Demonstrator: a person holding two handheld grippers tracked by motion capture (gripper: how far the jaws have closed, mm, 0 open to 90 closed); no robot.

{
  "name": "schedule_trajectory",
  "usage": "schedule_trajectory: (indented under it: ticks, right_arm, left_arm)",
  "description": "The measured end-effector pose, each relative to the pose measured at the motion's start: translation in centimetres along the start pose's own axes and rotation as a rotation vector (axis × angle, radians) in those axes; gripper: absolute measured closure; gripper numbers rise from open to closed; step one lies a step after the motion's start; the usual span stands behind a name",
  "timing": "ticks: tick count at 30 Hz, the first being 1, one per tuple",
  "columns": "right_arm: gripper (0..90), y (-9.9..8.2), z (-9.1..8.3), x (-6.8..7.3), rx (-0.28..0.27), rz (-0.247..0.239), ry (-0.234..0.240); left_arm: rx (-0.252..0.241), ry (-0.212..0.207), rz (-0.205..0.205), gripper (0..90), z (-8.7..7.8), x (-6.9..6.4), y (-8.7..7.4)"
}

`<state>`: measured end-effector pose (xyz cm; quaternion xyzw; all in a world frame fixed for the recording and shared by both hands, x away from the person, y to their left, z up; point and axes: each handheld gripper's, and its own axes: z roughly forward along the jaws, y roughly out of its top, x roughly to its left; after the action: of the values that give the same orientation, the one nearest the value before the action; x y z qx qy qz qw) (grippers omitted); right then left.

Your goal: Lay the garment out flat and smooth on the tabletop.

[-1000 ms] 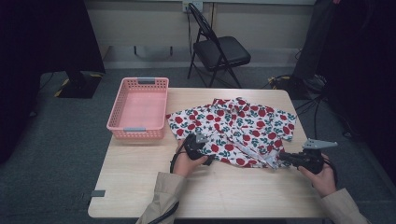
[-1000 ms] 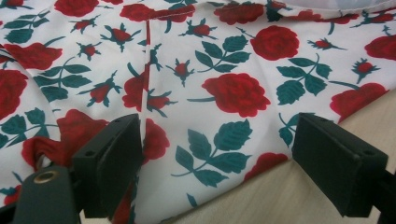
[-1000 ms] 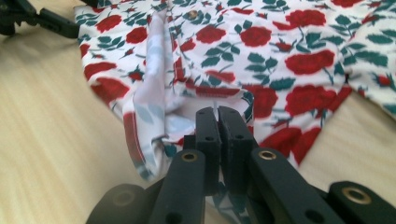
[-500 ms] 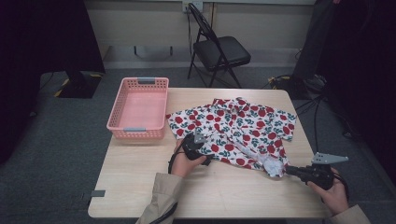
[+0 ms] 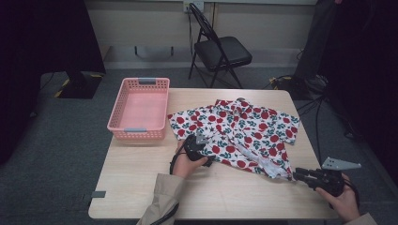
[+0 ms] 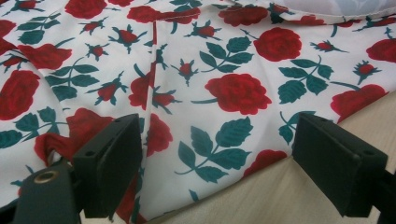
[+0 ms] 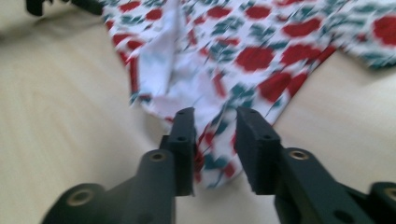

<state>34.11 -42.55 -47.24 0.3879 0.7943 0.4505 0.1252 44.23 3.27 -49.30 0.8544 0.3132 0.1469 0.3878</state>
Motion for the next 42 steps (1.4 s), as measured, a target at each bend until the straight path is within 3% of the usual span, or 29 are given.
schedule_trajectory:
  ticks: [4, 10, 17, 22, 24, 31, 34, 35, 37, 42]
  right_arm:
    - [55.6, 2.3, 1.4, -1.1, -0.018, -0.009, -0.052]
    - [44.4, 5.1, 5.3, -2.8, 0.015, -0.015, -0.11]
    - [37.6, 5.1, 8.6, -3.7, 0.075, -0.021, -0.139]
    - [34.1, 4.7, 9.5, -4.0, 0.097, -0.037, -0.144]
    - [32.3, 4.4, 9.7, -3.8, 0.103, -0.067, -0.16]
    - [29.4, 4.4, 9.7, -3.8, 0.109, -0.061, -0.166]
    - [29.4, 4.4, 9.7, -3.8, 0.109, -0.06, -0.167]
    - [29.4, 4.4, 9.7, -3.8, 0.11, -0.061, -0.168]
    - [29.4, 4.4, 9.7, -3.8, 0.11, -0.061, -0.169]
    - [29.3, 4.4, 9.7, -3.8, 0.109, -0.058, -0.166]
  left_arm:
    - [0.008, -0.003, 0.001, 15.5, 0.2, -0.1, -0.1]
    - [0.012, -0.008, 0.006, 15.5, 0.4, -0.1, -0.2]
    - [0.008, -0.014, 0.005, 15.5, 0.4, 0.0, -0.2]
    - [0.008, -0.018, 0.0, 15.5, 0.4, 0.2, -0.2]
    - [0.009, -0.029, -0.017, 15.4, 0.4, 0.3, -0.1]
    - [-0.023, -0.036, -0.053, 15.1, 0.3, 0.8, 1.0]
    - [-0.031, -0.008, -0.056, 15.9, 0.6, 1.1, 2.0]
    - [-0.026, 0.0, -0.048, 19.2, 0.8, 1.3, 2.3]
    - [-0.019, 0.033, -0.023, 44.2, 1.2, 1.6, 2.8]
    - [-0.001, 0.036, -0.034, 53.4, 2.6, 1.9, 3.4]
